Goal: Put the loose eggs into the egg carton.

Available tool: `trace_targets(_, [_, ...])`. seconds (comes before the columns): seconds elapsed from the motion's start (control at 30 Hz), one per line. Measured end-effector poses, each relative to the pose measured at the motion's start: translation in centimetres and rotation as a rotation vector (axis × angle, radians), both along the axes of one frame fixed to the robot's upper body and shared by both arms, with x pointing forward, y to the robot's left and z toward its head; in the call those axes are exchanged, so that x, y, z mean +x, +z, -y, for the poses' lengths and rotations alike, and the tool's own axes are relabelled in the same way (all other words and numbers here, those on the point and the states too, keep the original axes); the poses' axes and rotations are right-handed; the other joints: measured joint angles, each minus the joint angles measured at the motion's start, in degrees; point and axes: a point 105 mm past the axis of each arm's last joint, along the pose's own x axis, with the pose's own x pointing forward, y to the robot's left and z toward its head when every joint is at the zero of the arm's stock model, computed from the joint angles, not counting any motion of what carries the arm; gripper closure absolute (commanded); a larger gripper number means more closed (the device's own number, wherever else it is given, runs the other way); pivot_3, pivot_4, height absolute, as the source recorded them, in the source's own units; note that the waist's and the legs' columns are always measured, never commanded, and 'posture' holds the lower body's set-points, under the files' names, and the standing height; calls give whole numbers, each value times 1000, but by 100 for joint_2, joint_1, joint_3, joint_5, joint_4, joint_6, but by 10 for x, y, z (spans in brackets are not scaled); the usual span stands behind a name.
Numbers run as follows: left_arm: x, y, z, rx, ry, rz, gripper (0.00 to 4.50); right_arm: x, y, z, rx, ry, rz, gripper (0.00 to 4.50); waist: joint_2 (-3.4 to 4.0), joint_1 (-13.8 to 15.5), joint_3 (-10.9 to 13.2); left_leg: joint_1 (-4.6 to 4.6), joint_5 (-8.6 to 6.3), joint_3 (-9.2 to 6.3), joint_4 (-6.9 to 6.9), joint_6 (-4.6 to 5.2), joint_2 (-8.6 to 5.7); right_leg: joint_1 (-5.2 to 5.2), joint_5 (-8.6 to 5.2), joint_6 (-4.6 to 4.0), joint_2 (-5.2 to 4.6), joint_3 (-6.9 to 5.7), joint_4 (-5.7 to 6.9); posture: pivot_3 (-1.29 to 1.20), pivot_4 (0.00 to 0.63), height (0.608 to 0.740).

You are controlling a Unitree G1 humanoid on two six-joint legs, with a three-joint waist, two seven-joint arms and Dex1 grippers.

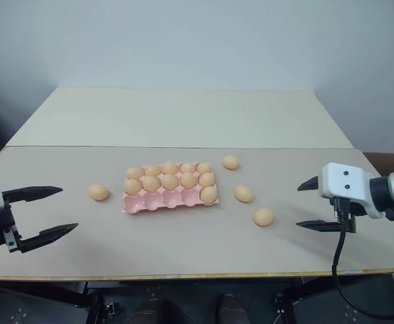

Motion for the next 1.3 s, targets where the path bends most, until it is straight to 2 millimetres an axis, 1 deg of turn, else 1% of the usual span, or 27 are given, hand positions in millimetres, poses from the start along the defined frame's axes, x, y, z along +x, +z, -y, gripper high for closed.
trace_targets(0.13, [6,2,5,16,-29,-2,9,1,-13,-12,42,15,-22,0,0,1,0,1,1,0,0,1,0,1,0,0,0,0,0,0,150,740])
trace_targets(0.23, [7,1,8,19,-38,-7,9,2,-21,-16,55,14,-42,0,0,-5,0,-1,3,1,0,5,0,-1,0,0,1,2,0,0,150,740])
trace_targets(0.47, [7,1,11,20,-47,-2,9,5,-20,-22,74,23,-26,0,0,-2,0,2,4,1,0,7,0,1,0,0,1,2,0,0,150,740])
trace_targets(0.57, [8,-1,15,18,-52,-10,9,11,-27,-33,107,50,-35,0,0,-15,0,3,5,1,0,8,1,1,0,0,3,3,1,0,150,740])
trace_targets(0.67, [8,-5,20,12,-63,-24,9,18,-38,-40,121,54,-49,0,0,-7,0,2,8,1,0,14,0,1,0,0,3,3,1,0,150,740])
trace_targets(0.87, [11,-4,23,7,-66,-22,9,35,-54,-43,117,40,-53,0,0,-7,0,1,10,2,0,16,0,2,2,-1,4,3,1,0,150,740])
trace_targets(0.97, [11,-6,24,4,-69,-34,9,39,-65,-41,111,25,-69,0,0,-5,0,1,10,2,0,17,0,3,2,-1,4,2,1,0,150,740])
trace_targets(1.17, [12,-6,24,6,-69,-34,9,47,-76,-40,116,4,-85,0,0,-7,0,1,10,2,0,17,0,3,2,-2,5,3,2,0,150,740])
trace_targets(1.27, [12,-6,24,11,-69,-33,0,50,-85,-41,127,-4,-106,591,0,-14,0,2,10,2,0,17,0,3,3,-2,5,3,3,0,150,740])
trace_targets(1.3, [12,-5,24,14,-69,-32,0,50,-87,-41,125,-6,-110,916,0,-13,0,2,10,2,0,17,0,2,3,-2,5,3,3,0,150,740])
